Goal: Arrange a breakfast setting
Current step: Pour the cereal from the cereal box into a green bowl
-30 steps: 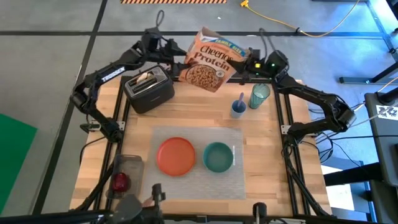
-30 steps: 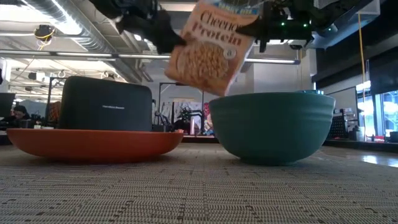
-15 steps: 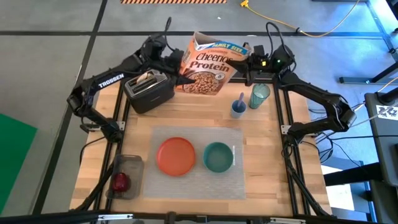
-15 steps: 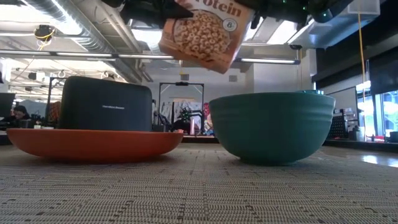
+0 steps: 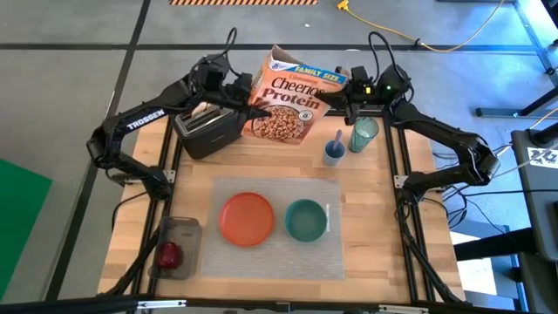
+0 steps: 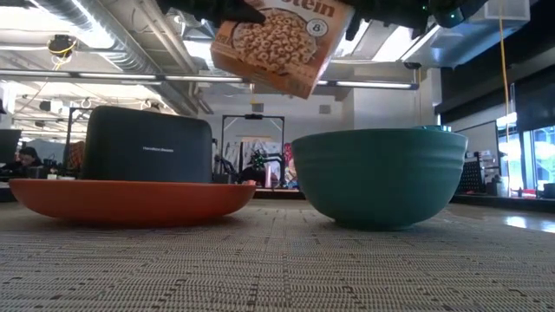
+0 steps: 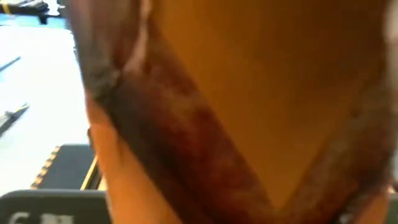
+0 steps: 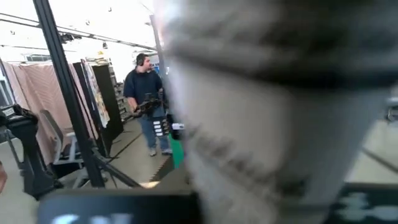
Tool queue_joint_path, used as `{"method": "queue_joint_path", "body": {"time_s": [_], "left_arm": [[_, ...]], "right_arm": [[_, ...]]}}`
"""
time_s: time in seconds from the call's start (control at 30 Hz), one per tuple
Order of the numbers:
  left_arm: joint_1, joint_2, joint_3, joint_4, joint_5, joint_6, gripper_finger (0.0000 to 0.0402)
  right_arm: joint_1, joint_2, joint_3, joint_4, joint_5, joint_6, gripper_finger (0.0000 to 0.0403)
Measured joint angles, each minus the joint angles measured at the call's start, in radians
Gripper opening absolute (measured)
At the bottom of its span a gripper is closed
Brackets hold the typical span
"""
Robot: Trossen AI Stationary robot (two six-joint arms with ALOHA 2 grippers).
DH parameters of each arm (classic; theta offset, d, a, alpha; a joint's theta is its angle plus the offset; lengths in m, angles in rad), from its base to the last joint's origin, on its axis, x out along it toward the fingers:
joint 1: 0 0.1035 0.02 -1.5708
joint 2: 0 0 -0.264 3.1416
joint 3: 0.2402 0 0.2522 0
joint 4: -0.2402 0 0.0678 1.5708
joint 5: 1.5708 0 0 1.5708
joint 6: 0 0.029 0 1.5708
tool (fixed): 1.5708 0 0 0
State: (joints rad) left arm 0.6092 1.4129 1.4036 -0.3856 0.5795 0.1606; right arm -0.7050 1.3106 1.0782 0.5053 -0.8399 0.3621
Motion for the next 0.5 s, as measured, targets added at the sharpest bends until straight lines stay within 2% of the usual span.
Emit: {"method": "queue_joint_path", "body": {"time_s": [0.13, 0.3, 0.4, 0.5], "left_arm": [[-0.033, -0.04, 0.0, -0.058, -0.093, 0.055, 0.0113], [-0.093, -0.114, 0.0, -0.141, -0.234, 0.143, 0.0113], [-0.149, -0.157, 0.0, -0.186, -0.329, 0.193, 0.0113], [-0.217, -0.192, 0.001, -0.235, -0.409, 0.241, 0.0113]], "right_arm": [[-0.003, -0.011, -0.001, -0.045, -0.01, 0.01, 0.0142], [-0.02, -0.09, -0.001, -0.063, 0.012, 0.009, 0.0247], [-0.037, -0.165, -0.001, -0.088, 0.043, -0.001, 0.0283], [-0.062, -0.246, 0.0, -0.114, 0.114, -0.004, 0.0296]]}}
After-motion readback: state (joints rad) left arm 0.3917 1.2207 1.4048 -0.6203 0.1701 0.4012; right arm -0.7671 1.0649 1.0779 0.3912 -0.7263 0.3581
